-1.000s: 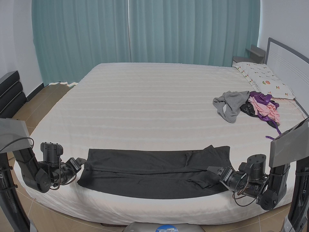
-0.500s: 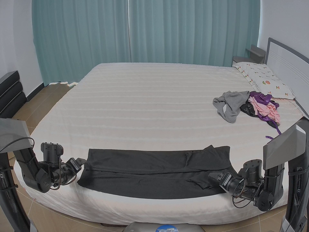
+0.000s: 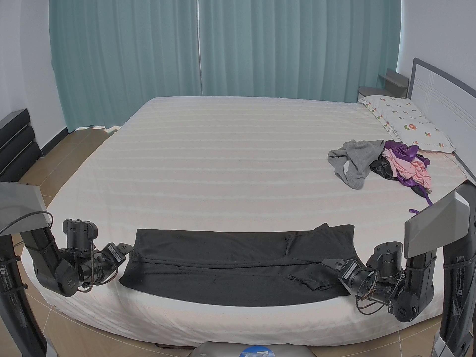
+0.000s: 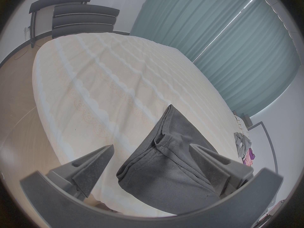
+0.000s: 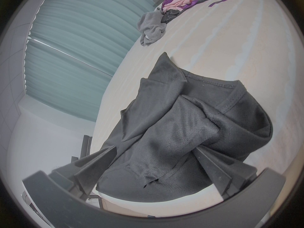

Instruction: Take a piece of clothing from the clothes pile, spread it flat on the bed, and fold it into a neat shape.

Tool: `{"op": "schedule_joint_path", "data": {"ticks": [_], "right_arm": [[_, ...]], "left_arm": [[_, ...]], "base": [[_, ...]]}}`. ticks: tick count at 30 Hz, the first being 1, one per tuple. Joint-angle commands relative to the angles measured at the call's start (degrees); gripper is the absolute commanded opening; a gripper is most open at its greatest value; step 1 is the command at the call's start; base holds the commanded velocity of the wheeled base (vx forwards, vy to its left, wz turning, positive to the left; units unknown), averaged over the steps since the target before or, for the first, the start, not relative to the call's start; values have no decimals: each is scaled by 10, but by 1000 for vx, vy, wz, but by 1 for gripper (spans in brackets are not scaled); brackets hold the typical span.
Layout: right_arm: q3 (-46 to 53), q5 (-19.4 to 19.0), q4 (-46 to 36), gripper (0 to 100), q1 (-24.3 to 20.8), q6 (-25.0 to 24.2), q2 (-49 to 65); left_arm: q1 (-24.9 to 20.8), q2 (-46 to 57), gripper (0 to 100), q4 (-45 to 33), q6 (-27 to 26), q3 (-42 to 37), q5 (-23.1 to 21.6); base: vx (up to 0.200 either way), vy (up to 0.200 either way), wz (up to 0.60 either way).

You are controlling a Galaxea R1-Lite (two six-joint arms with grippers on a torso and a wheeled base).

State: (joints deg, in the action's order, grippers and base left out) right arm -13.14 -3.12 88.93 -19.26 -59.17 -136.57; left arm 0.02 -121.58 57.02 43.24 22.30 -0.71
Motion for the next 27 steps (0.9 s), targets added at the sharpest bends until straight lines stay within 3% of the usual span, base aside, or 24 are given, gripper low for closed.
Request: {"op": "schedule_joint_path", "data": {"ticks": [1,6,14,27], "right_arm": [[10,0,9,100,-3,-6,25],[31,-1,8,100,0,-11,87],[35,0,9,100,6,-9,95],[23,-2,8,100,3,-9,33]], "left_arm": [[1,-2,100,0,0,0,0],[1,-2,100,0,0,0,0],[1,-5,100,0,0,2,0],[4,-6,100,1,0,3,1]], "base": [[0,0,0],[0,0,0],[0,0,0],[0,0,0]]}}
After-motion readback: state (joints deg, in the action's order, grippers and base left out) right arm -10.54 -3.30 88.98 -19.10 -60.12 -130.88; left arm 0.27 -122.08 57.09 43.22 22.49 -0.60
